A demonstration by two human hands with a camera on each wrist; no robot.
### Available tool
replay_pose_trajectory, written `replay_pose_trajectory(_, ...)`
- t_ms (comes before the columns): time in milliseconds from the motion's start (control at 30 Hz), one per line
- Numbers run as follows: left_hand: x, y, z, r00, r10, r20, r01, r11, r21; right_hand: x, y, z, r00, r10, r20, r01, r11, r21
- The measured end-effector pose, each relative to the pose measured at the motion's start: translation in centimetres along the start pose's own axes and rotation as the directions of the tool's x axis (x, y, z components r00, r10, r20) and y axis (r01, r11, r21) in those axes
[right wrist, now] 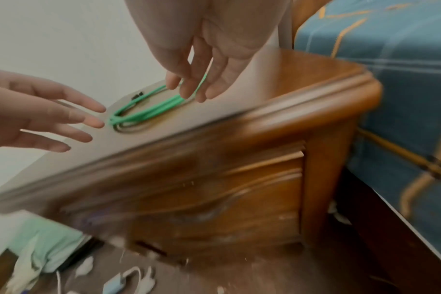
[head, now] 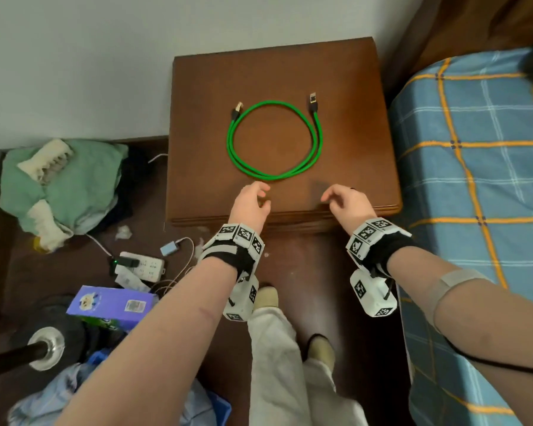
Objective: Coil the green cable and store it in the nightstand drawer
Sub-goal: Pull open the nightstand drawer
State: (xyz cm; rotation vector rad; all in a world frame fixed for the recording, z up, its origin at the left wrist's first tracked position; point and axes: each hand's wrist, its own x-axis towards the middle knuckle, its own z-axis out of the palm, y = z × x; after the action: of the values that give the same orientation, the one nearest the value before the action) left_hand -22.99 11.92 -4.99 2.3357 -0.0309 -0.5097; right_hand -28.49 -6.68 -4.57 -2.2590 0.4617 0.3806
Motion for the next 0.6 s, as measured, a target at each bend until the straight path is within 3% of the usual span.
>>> replay_pose_trajectory(200,-3.3,-3.2,2.8,0.995,-0.038,0.090,0.041,0.999,-0.036,-3.4,3.5,3.5,0.993,0.072,0.089,-0.073,0.997,0.007)
replay_pose_trajectory(333,-2.7,-6.1,5.7,0.943,-0.201,0.264,0.254,0.949,-0.185,-1.8,6.0,7.8,0.973,0.196,0.120,-0.216,0.959,0.181)
replay_pose_trajectory(433,-1.2,-8.3,7.9,0.875,-0.317,0.365,0.430,0.856,-0.287,0.7,7.2,11.3,0.933,0.310,0.181,-0.359,0.819,0.447)
replay_pose_trajectory(600,2.4,-11.4,10.2,0.834,-0.398,0.381,0.551,0.643,-0.532,4.5,7.6,15.2,0.876,0.329,0.353,-0.478,0.498,0.723)
